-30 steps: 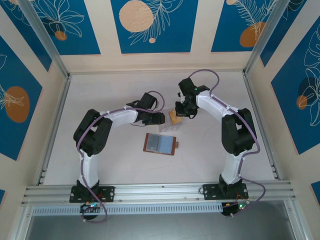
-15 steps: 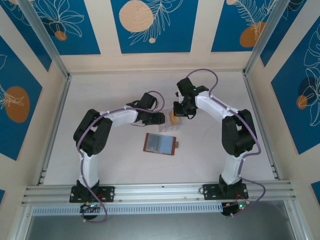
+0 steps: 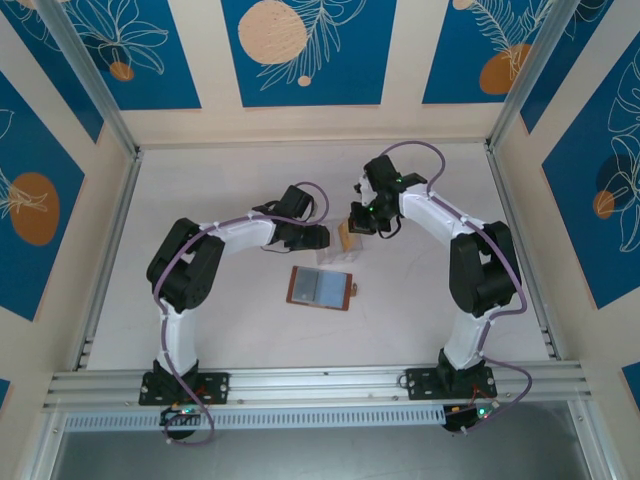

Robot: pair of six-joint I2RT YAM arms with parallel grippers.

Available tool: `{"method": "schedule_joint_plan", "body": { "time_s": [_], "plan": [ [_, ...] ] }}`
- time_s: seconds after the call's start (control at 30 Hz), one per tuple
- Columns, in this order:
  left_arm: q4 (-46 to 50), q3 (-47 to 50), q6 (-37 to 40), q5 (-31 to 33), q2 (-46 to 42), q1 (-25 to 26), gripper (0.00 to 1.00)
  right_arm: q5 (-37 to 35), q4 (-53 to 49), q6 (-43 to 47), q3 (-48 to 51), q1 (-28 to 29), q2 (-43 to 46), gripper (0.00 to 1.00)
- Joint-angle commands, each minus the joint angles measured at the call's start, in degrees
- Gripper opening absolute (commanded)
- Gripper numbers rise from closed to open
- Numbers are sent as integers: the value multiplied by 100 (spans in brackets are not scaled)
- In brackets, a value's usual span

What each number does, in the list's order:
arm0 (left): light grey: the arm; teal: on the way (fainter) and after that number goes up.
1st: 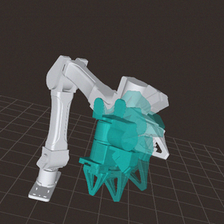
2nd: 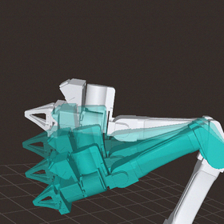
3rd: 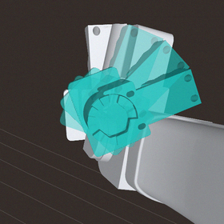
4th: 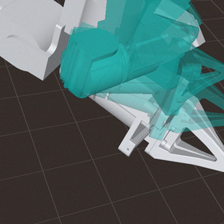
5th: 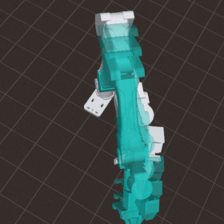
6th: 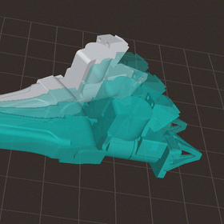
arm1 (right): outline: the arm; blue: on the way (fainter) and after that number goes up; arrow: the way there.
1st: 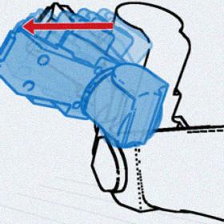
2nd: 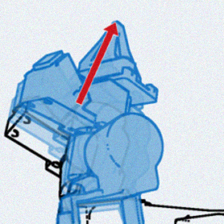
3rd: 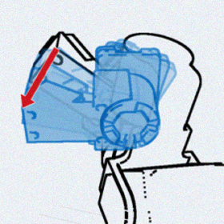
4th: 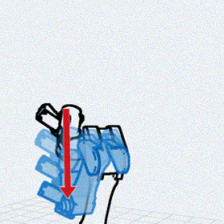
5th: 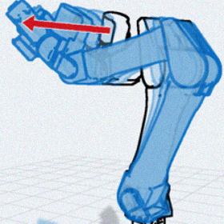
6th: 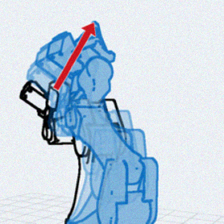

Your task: Put the credit cards into the card holder

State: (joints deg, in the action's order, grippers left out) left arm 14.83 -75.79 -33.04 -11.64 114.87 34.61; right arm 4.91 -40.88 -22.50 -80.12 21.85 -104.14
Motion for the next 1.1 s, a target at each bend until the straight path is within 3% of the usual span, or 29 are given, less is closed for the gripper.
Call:
{"method": "schedule_joint_plan", "body": {
  "time_s": [0.0, 0.33, 1.07],
  "plan": [
    [478, 37, 10, 39, 44, -109, 53, 21, -148, -76, 123, -72, 112, 0],
    [473, 39, -6, 21, 61, -114, 53, -162, -48, -193, 400, -274, 139, 5],
    [494, 12, 5, -5, 114, -121, 53, 555, 461, -264, 767, -660, -72, 11]
  ]
}}
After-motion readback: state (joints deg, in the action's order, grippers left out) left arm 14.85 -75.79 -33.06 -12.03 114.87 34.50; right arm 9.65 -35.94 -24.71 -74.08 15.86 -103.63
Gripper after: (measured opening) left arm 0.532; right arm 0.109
